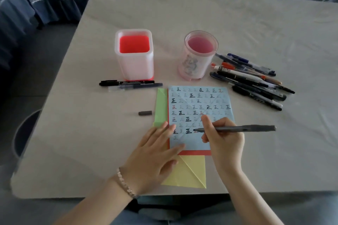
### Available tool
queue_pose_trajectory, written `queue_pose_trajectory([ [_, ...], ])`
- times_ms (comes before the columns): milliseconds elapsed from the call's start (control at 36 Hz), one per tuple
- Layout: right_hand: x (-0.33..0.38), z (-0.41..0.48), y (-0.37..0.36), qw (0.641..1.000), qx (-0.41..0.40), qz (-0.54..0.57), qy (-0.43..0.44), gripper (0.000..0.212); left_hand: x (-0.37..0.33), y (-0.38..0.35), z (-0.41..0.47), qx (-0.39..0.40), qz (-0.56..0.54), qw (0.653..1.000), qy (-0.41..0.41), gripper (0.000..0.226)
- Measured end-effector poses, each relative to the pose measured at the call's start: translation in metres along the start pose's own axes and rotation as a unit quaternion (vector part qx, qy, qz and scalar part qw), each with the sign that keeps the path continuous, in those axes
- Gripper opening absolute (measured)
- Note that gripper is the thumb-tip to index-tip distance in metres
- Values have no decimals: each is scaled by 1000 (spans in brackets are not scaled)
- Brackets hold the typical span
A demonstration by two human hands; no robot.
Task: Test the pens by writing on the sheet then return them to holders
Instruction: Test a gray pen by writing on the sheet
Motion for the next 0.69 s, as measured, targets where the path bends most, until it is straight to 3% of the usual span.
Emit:
queue_pose_trajectory([
  [361,-12,-16,-26,991,-20,-88,99,39,3,-1,-3,4,-41,999,20,38],
  [694,-12,-18,-28,988,-6,-105,117,37,3,0,-4,2,-49,999,23,37],
])
Point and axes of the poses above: each hand's wrist, its own z-axis towards the middle knuckle, its own y-axis out of the back of the hand, x = y × z, the point moved 5 cm from there along z, towards the middle knuckle, and after that the axes turned 6 degrees about -z, right-handed, at the moved point
